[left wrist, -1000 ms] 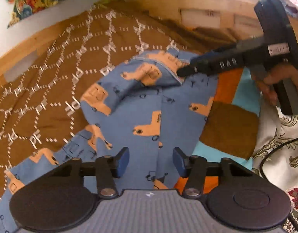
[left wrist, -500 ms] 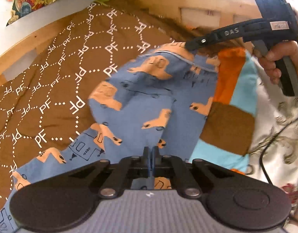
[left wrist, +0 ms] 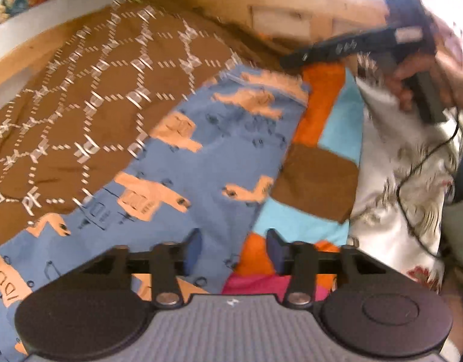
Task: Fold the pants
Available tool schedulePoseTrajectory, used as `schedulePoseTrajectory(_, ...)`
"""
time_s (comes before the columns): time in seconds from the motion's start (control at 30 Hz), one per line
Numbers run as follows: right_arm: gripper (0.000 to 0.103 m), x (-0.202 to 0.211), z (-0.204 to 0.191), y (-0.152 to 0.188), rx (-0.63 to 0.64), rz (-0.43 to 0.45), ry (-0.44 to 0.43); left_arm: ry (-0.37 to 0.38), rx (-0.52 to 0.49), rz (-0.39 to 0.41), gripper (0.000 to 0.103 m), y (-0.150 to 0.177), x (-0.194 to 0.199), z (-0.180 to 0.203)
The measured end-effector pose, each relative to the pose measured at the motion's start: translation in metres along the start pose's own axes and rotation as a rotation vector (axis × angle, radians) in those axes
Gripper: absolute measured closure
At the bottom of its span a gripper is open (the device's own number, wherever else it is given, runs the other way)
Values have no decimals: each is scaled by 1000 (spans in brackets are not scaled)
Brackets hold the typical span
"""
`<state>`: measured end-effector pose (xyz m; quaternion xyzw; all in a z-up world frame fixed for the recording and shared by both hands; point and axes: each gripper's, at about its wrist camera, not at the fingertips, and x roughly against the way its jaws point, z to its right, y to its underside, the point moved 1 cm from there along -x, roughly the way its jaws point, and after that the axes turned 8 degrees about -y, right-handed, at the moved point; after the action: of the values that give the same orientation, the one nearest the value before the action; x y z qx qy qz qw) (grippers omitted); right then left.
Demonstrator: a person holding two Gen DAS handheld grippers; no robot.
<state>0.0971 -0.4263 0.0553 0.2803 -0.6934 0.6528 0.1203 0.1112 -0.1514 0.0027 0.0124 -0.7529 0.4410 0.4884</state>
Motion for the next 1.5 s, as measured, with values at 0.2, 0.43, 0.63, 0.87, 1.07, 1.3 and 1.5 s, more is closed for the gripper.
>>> schedulePoseTrajectory(0.2, 59, -62, 0, -14, 79, -18, -13, -152, 125, -17, 48, 6, 1, -33)
schedulePoseTrajectory(0.43, 99, -70, -4, -10, 173, 11, 93, -235, 350, -2, 46, 28, -2, -69)
schedulePoseTrajectory(0.63, 67, -70, -4, 1, 231, 30, 146, -236, 388, -17, 40, 40, -5, -79)
schedulePoseTrajectory(0.87, 46, -61, -46, -30, 254, 63, -93, -362, 331, 34, 35, 30, 33, -133)
schedulePoseTrajectory(1.07, 54, -145, -124, -50, 347, -127, -551, -341, 289, -106, 35, 26, 6, -217)
schedulePoseTrajectory(1.3, 92, -230, -203, -45, 514, -315, -707, -187, 315, -163, 94, 19, -17, -257)
schedulePoseTrajectory(1.5, 101, -225, -208, -39, 560, -263, -627, -290, 239, -93, 97, 18, -7, -241)
